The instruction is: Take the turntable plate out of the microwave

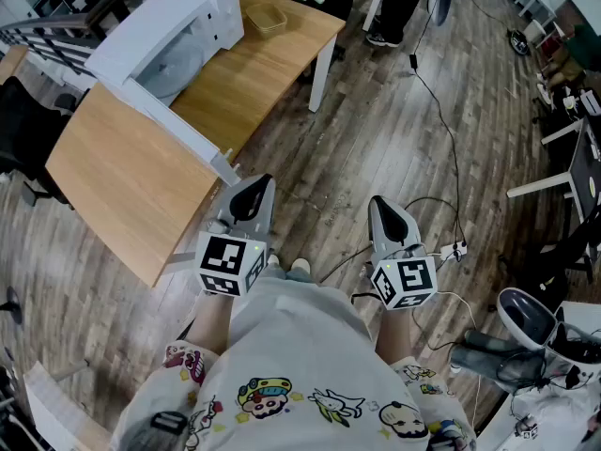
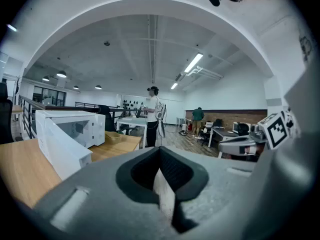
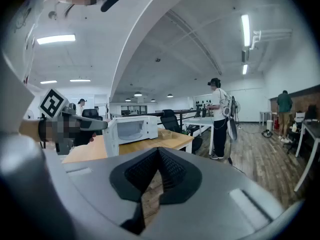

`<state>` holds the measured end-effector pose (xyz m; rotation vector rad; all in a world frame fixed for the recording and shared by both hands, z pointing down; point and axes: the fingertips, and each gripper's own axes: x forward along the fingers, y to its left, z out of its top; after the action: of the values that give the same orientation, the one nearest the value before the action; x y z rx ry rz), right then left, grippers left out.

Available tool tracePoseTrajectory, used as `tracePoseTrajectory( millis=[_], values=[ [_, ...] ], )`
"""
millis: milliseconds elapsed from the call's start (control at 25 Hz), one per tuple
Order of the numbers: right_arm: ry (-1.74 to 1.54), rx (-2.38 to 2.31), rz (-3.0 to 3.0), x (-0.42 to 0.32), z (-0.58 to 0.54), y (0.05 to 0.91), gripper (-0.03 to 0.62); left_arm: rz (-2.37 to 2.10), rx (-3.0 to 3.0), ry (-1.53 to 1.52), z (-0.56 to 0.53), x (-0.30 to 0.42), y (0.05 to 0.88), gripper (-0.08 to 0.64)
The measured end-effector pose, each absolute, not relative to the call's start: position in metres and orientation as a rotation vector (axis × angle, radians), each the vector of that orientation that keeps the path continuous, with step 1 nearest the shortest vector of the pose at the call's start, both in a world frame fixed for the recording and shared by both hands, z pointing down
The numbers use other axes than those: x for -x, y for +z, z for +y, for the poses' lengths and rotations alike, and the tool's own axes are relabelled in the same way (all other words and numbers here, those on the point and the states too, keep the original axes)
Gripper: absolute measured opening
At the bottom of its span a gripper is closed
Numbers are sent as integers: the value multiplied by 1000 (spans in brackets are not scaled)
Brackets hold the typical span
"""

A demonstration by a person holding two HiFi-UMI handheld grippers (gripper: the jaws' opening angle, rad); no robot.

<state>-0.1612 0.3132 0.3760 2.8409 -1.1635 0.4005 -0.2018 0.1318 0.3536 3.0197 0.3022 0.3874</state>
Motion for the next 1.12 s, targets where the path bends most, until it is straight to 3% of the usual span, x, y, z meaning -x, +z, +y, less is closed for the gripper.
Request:
tracePoseTrajectory(
  millis=[480, 1120],
  values=[
    [386, -2896, -1211, 161, 347, 380, 20, 214, -3002, 376, 149, 205, 357, 3],
    [445, -2895, -1277, 100, 334, 400, 105, 159, -2977, 409, 140, 141, 382, 91]
  ],
)
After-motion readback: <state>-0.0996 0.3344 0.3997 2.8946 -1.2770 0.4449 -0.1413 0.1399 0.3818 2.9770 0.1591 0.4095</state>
